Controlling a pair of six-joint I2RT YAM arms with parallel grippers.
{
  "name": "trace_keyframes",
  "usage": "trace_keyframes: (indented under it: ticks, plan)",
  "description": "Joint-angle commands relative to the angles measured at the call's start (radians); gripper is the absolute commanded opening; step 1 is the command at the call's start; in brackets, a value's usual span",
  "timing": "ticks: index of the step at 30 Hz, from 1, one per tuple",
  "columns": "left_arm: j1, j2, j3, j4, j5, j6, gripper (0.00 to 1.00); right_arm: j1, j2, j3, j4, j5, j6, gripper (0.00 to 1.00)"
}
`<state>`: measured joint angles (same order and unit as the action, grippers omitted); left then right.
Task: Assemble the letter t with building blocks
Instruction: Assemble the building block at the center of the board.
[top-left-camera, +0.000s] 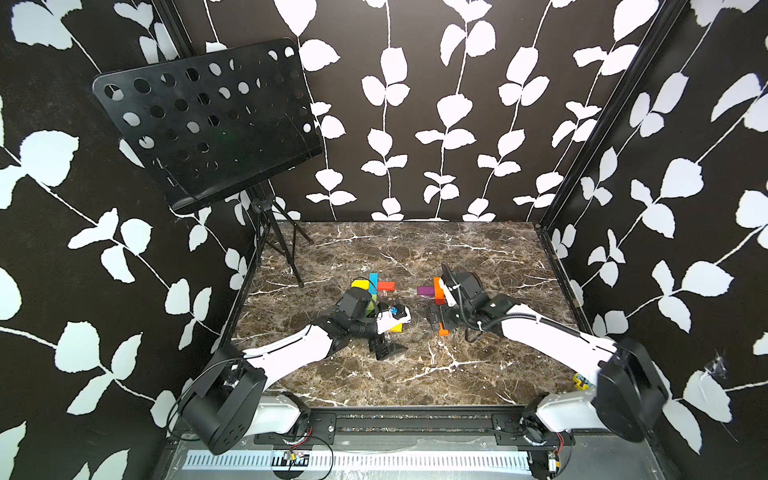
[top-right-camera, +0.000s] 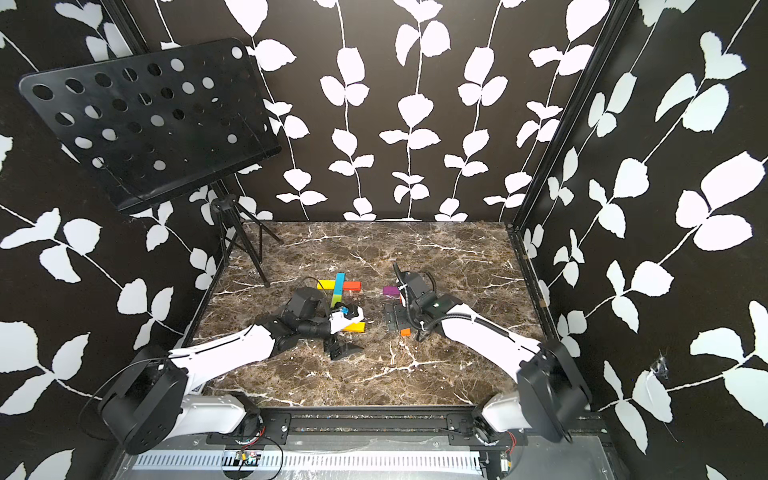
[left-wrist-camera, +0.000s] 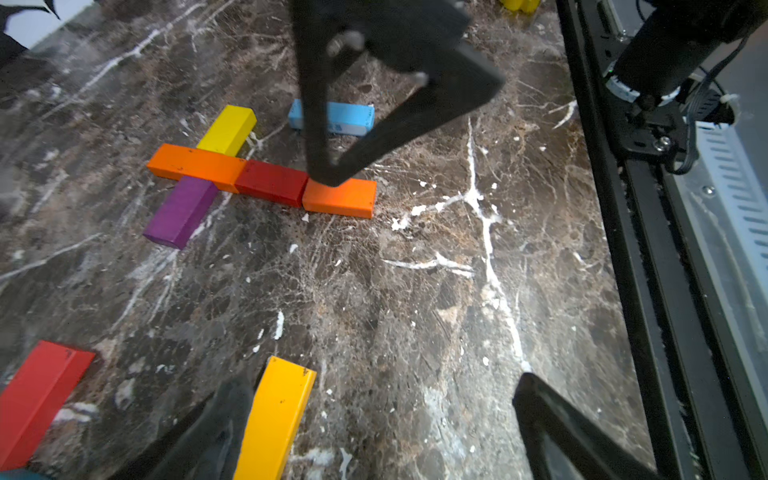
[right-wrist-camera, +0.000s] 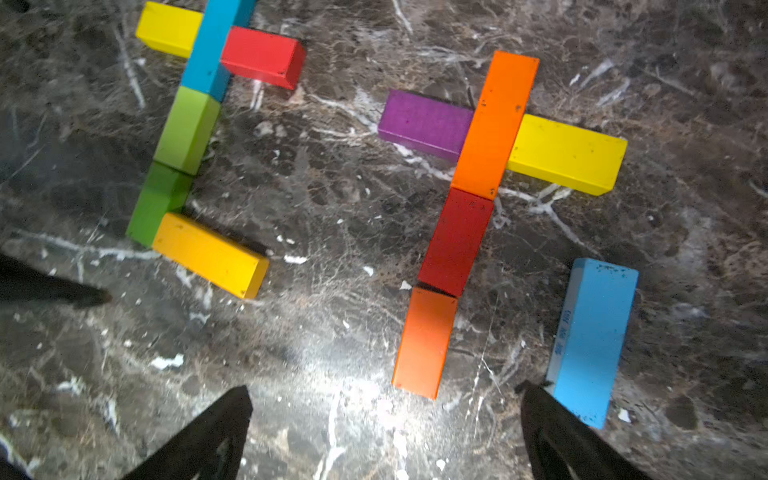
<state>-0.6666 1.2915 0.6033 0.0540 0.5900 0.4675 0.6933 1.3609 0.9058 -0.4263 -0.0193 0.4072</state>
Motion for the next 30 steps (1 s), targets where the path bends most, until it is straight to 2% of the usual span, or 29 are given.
trace_keyframes:
  ticks: [1, 7, 9, 12, 13, 14, 15, 16, 18, 21, 23, 30]
  plan:
    - [-0.004, -0.047, -0.025, 0.025, -0.024, -0.027, 0.99, 0.012, -0.020, -0.030, -0.136, -0.044, -0.165, 0.99]
    - [-0.004, -0.088, -0.048, 0.045, -0.032, -0.038, 0.99, 0.042, -0.017, -0.033, -0.184, -0.101, -0.361, 0.99]
    - [-0.004, -0.105, -0.054, 0.041, -0.034, -0.042, 0.99, 0.043, -0.014, -0.030, -0.191, -0.103, -0.418, 0.93]
    - [-0.004, -0.125, -0.076, 0.057, -0.038, -0.061, 0.99, 0.043, 0.004, 0.006, -0.234, -0.117, -0.533, 0.70]
    - [-0.005, -0.131, -0.087, 0.073, -0.043, -0.070, 0.99, 0.043, 0.015, 0.014, -0.245, -0.095, -0.557, 0.67]
    - [-0.004, -0.137, -0.101, 0.091, -0.046, -0.079, 0.99, 0.043, 0.026, 0.020, -0.249, -0.085, -0.593, 0.57]
    - [-0.004, -0.139, -0.111, 0.107, -0.048, -0.086, 0.99, 0.043, 0.040, 0.025, -0.260, -0.091, -0.651, 0.34]
    - [-0.004, -0.143, -0.118, 0.115, -0.051, -0.091, 0.99, 0.043, 0.055, 0.025, -0.264, -0.095, -0.697, 0.20]
    - [-0.005, -0.146, -0.125, 0.119, -0.057, -0.095, 0.99, 0.044, 0.086, 0.025, -0.270, -0.075, -0.774, 0.21]
    - [-0.004, -0.152, -0.125, 0.121, -0.064, -0.092, 0.99, 0.039, 0.109, 0.009, -0.215, -0.043, -0.815, 0.26]
    - [-0.004, -0.155, -0.124, 0.123, -0.068, -0.086, 0.99, 0.039, 0.109, -0.002, -0.189, -0.039, -0.839, 0.25]
    - [-0.002, -0.176, -0.131, 0.109, -0.086, -0.062, 0.99, 0.031, 0.097, -0.062, -0.098, -0.117, -0.887, 0.27]
